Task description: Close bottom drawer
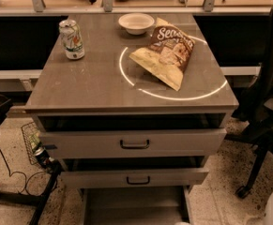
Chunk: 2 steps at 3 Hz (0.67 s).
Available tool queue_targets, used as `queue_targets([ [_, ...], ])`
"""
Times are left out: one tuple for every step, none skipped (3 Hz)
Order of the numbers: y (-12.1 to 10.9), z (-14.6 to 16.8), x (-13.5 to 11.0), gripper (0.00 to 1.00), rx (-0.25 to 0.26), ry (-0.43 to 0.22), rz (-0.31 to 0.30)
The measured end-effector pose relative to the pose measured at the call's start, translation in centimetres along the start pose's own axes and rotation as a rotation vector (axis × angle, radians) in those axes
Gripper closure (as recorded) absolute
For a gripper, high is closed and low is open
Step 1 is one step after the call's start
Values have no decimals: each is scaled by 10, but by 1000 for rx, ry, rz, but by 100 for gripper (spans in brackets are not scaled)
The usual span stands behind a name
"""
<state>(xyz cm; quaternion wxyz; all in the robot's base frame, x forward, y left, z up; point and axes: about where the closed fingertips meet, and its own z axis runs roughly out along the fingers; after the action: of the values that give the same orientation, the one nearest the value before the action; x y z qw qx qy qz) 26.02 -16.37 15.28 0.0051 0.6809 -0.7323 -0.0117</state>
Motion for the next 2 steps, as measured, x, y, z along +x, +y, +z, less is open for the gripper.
queue_targets([
  [-23, 7, 3, 100, 27, -23, 13],
  [-23, 7, 3, 100, 27, -23, 13],
])
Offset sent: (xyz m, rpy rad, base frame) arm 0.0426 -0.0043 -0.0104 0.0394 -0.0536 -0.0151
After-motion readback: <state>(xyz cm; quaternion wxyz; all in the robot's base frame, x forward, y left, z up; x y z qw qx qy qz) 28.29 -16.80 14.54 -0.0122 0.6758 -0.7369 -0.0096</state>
